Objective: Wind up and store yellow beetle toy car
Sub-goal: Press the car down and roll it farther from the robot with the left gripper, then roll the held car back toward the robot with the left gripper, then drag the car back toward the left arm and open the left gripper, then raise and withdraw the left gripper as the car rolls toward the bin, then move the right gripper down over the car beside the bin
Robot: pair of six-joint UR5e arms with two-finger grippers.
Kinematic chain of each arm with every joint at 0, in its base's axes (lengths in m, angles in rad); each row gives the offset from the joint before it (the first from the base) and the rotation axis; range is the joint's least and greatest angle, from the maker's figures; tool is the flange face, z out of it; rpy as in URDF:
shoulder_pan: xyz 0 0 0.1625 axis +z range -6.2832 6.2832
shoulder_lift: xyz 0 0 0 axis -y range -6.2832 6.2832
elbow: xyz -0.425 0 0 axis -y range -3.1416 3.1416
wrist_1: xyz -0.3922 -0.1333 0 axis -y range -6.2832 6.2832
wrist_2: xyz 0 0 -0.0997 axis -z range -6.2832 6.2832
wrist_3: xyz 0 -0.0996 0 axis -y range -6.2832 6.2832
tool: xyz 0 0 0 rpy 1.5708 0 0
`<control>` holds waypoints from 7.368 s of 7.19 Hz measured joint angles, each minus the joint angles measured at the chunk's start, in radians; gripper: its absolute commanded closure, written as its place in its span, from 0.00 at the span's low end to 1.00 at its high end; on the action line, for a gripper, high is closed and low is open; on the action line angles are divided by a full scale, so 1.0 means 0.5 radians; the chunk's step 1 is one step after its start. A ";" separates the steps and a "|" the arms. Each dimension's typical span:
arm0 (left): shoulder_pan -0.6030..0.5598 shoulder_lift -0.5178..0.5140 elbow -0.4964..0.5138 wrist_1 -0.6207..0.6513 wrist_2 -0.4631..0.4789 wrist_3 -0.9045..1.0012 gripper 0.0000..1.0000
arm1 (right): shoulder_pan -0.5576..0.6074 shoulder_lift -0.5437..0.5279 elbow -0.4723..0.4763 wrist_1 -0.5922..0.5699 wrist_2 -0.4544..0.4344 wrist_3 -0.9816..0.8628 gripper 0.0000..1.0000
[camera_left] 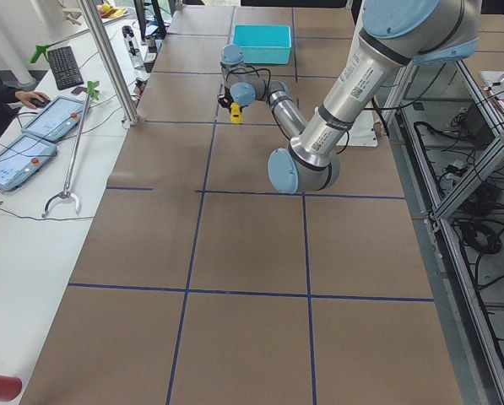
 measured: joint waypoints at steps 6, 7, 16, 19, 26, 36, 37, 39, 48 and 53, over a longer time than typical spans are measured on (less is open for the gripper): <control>0.215 0.013 -0.003 -0.062 0.131 0.011 1.00 | 0.000 0.000 -0.001 0.000 -0.003 0.000 0.00; 0.228 0.015 0.008 -0.088 0.176 0.093 1.00 | 0.000 0.000 -0.001 0.000 -0.003 0.000 0.00; 0.371 0.013 0.174 -0.248 0.330 0.177 1.00 | 0.000 0.003 -0.001 0.000 -0.007 0.000 0.00; 0.393 0.014 0.201 -0.262 0.331 0.172 1.00 | 0.000 0.004 -0.001 0.001 -0.009 0.000 0.00; 0.332 0.204 0.185 -0.586 0.301 0.192 1.00 | 0.000 0.003 -0.001 0.003 -0.009 0.000 0.00; -0.064 0.647 0.157 -1.036 -0.273 0.187 0.00 | 0.000 0.003 0.001 0.003 -0.007 0.000 0.00; -0.117 0.651 0.155 -0.980 -0.344 0.178 0.00 | 0.000 0.003 0.002 0.003 -0.006 0.000 0.00; -0.211 0.639 0.047 -0.633 -0.412 0.129 0.00 | 0.000 0.003 0.002 0.003 -0.006 0.000 0.00; -0.859 0.624 -0.353 0.918 -0.315 -0.736 0.00 | -0.057 0.065 0.151 -0.004 0.002 0.006 0.00; -1.288 0.948 -0.378 1.122 -0.137 -0.890 0.00 | -0.637 0.448 0.392 -0.017 0.034 0.007 0.00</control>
